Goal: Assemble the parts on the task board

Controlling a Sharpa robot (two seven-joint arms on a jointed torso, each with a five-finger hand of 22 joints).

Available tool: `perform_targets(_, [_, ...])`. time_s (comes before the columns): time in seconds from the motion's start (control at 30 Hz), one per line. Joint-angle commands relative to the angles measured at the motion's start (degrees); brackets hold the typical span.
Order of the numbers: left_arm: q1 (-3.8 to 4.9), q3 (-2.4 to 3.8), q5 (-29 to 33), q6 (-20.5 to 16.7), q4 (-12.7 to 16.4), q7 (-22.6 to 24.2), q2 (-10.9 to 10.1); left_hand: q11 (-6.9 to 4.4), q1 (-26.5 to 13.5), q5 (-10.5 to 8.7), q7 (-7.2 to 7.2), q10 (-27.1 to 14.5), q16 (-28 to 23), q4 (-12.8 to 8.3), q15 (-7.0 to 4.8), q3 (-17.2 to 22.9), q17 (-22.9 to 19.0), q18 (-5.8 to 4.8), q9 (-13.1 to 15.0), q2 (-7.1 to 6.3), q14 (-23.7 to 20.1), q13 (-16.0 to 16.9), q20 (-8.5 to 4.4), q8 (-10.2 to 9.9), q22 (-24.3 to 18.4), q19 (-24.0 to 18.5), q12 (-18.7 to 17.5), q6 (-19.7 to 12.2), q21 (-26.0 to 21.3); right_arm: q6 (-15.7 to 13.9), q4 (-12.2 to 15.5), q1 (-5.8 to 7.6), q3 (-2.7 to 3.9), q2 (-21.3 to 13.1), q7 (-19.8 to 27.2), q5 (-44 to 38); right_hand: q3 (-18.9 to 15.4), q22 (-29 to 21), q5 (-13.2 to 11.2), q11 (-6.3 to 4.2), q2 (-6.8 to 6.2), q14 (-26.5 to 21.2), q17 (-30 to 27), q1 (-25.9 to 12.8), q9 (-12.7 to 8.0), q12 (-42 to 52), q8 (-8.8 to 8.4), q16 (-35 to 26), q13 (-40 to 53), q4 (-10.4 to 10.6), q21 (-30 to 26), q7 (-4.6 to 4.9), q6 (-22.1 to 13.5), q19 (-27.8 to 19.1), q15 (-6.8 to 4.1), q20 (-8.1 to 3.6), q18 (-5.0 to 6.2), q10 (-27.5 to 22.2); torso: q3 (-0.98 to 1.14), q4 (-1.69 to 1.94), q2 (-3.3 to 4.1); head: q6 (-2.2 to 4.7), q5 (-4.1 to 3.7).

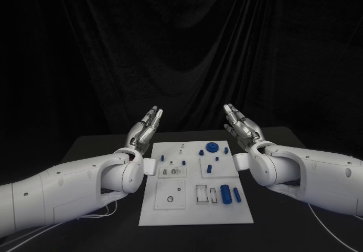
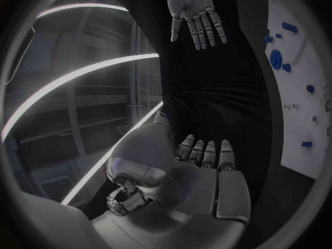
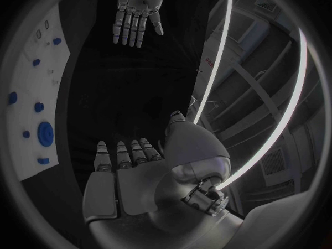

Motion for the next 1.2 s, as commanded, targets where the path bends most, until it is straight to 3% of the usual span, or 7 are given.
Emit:
perform_targets(0.03, [1.34, -1.05, 5.0, 11.8, -0.6, 7.2, 0.3, -0.24, 3.1, 0.50, -0.44, 0.0, -0.2, 0.4, -1.91, -0.7, -0.1, 1.28, 0.2, 0.27, 0.1, -0.1, 0.35, 0.4, -0.1, 0.0, -0.4, 0.9, -0.2, 11.5, -0.4, 1.63, -1.24, -0.2, -1.5, 4.9, -0.8, -0.1, 0.8, 0.12, 0.10, 0.0, -0.1, 3.4, 0.2, -0.3, 0.34, -0.2, -0.1, 0.4, -0.2, 0.54, 0.7, 0.1, 1.24, 1.47, 0.70, -0.1, 0.03, -0.03, -0.03, -0.02, 0.00])
perform_targets(0.33, [2.81, -2.82, 6.8, 16.2, -1.2, 9.4, 0.7, 1.02, 4.9, 0.48, -1.24, 0.0, -0.2, 0.6, 4.43, -1.2, -0.1, 1.34, 0.3, -1.41, 0.1, -0.1, 7.89, 0.6, -0.1, 0.0, -0.4, 2.5, -0.2, 15.5, -0.9, 3.45, -3.15, -0.2, -1.9, 6.6, -0.8, -0.1, 0.8, 2.33, -0.57, 0.0, -0.1, 5.6, 0.1, -0.3, 0.22, -0.2, -0.1, 0.4, -0.2, 0.88, 0.2, 0.1, 5.26, 4.52, 0.83, -0.1, 0.03, -0.03, -0.03, -0.02, 0.00])
perform_targets(0.37, [2.76, -2.82, -7.3, 17.4, -6.2, 14.5, -0.6, 1.15, 4.9, 0.48, -1.06, 0.0, -0.2, 0.5, 4.60, -1.2, -0.1, 1.35, 0.3, -1.45, 0.1, -0.1, 8.22, 0.6, -0.1, 0.0, -0.4, 2.8, -0.2, 19.7, -1.2, 3.79, -3.15, -3.4, -1.9, -0.6, -0.8, -0.1, 0.8, 2.73, -0.77, 0.0, -0.1, 6.2, 0.0, -0.3, 0.21, -0.2, -0.1, 0.4, -0.2, 0.59, 0.1, 0.1, 5.74, 5.10, 0.91, -0.1, -0.65, 1.06, 2.13, -2.47, -1.81])
perform_targets(0.6, [2.75, -2.82, -9.1, 18.2, -6.5, 15.4, -1.6, 1.66, 5.6, 0.48, -0.65, 0.0, -0.2, 0.5, 5.56, -1.0, -0.1, 1.38, 0.4, -1.28, 0.1, -0.1, 9.16, 0.6, -0.1, 0.0, -0.4, 3.1, -0.2, 21.1, -1.4, 4.47, -3.15, -4.5, -2.4, -4.2, -0.3, 0.7, 0.8, 4.10, -1.21, 0.0, -0.1, 8.9, 0.3, -0.3, 0.54, -0.2, -0.1, 0.2, 0.8, 2.20, 1.7, 1.4, 8.42, 6.88, 0.99, -0.1, -1.02, 1.43, 2.90, -3.01, -1.79])
perform_targets(0.9, [2.75, -2.82, -12.1, 16.4, -4.6, 17.5, -4.9, 3.95, 7.2, 0.47, 0.81, 1.3, -0.2, 0.5, 7.49, -1.2, -0.1, 1.54, 0.7, -1.77, 0.1, 0.3, 10.83, 1.0, 0.7, 1.3, 0.0, 7.3, 0.9, 23.7, -1.8, 6.65, -3.16, -5.4, -2.9, -13.8, 1.7, 5.4, 0.7, 11.33, -1.90, 4.5, 1.7, 17.5, 0.9, 0.1, 1.52, 2.2, 0.1, -5.2, 10.9, 4.15, 5.1, 20.6, 12.10, 7.38, -0.19, 0.0, -1.37, 1.79, 4.12, -4.16, -2.46])
perform_targets(1.03, [2.75, -2.82, -12.6, 16.2, -3.4, 18.0, -6.7, 4.52, 8.1, 0.49, 1.22, 2.3, -0.2, 0.5, 7.88, -1.1, 0.0, 1.56, 0.9, -1.83, 0.2, 0.5, 10.96, 1.2, 1.0, 2.0, 0.2, 8.6, 1.4, 24.1, -2.5, 8.99, -3.16, -5.4, -5.1, -21.6, 2.6, 7.2, 0.8, 14.74, -1.97, 24.4, 6.9, 23.5, 1.4, 4.8, 2.65, 11.1, 1.4, -9.7, 16.5, 6.12, 7.7, 36.5, 12.85, 7.16, -0.77, 2.1, -1.47, 2.04, 4.73, -4.76, -2.46])
perform_targets(1.2, [2.75, -2.82, -13.6, 15.9, -2.0, 18.4, -8.8, 4.94, 8.9, 0.49, 1.40, 2.7, 0.0, 0.5, 8.18, -1.0, 0.1, 1.55, 0.9, -1.93, 0.6, 0.6, 10.99, 1.2, 1.1, 2.3, 0.2, 9.0, 1.7, 23.1, -4.4, 13.42, -3.16, -4.4, -12.6, -38.9, 5.5, 13.2, 0.8, 15.67, -2.87, 58.1, 13.6, 30.6, 3.5, 22.5, 7.82, 30.5, 4.4, -16.1, 29.9, 10.72, 20.4, 61.6, 4.79, 1.08, 1.02, 17.9, -1.65, 2.47, 5.70, -5.36, -2.71])
